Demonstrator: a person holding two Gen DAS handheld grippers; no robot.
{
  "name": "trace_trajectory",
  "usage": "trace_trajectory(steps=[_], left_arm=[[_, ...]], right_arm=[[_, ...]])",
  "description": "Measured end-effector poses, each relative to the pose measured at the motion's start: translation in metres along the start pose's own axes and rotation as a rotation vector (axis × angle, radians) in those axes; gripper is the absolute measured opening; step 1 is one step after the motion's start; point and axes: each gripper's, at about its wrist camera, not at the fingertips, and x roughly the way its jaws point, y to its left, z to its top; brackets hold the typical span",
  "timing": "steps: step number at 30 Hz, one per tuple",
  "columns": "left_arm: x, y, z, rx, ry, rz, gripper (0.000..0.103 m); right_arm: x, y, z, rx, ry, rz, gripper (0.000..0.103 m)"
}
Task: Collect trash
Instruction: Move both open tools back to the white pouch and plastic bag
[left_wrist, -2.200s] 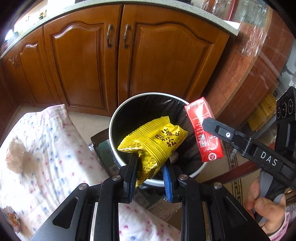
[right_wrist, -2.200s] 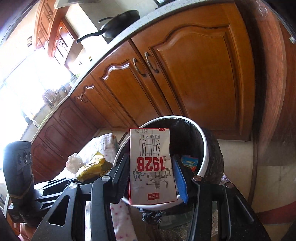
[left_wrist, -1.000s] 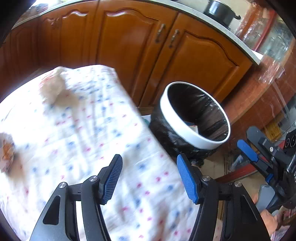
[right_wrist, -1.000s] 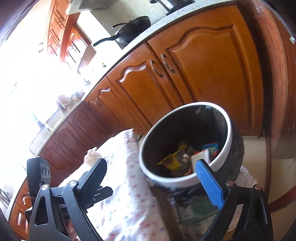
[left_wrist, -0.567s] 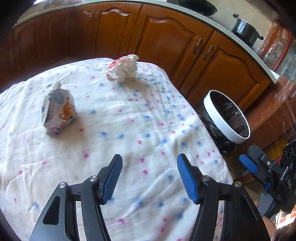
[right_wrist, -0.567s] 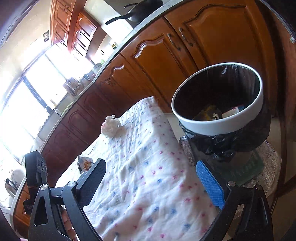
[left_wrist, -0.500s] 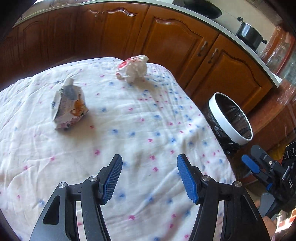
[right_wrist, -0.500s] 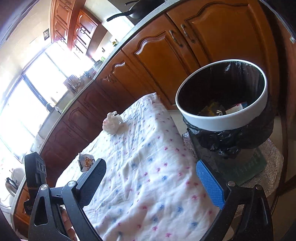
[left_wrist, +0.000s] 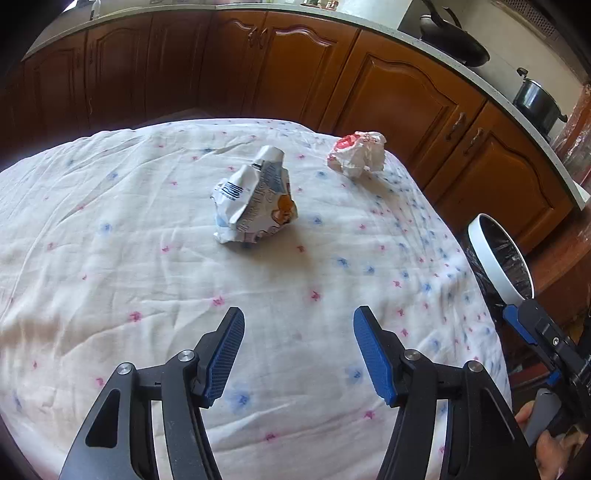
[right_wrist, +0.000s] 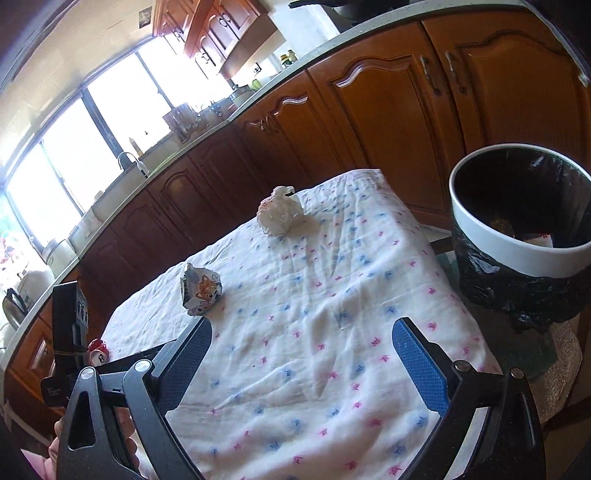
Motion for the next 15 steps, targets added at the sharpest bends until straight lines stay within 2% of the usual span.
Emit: trace_trajectory(steps=[6,15], left_arm=[[0.001,0.017,0.012,-0.029,-0.009,0.021,0.061],[0.018,0.023,0.037,-0.029,-0.032,0.026,0.061]], right_arm=[[0.023,0.018,0.013,-0.034,0.047,-0.009,0.099],[0.056,0.028,0.05,-0.04,0.029,0.03,0.099]])
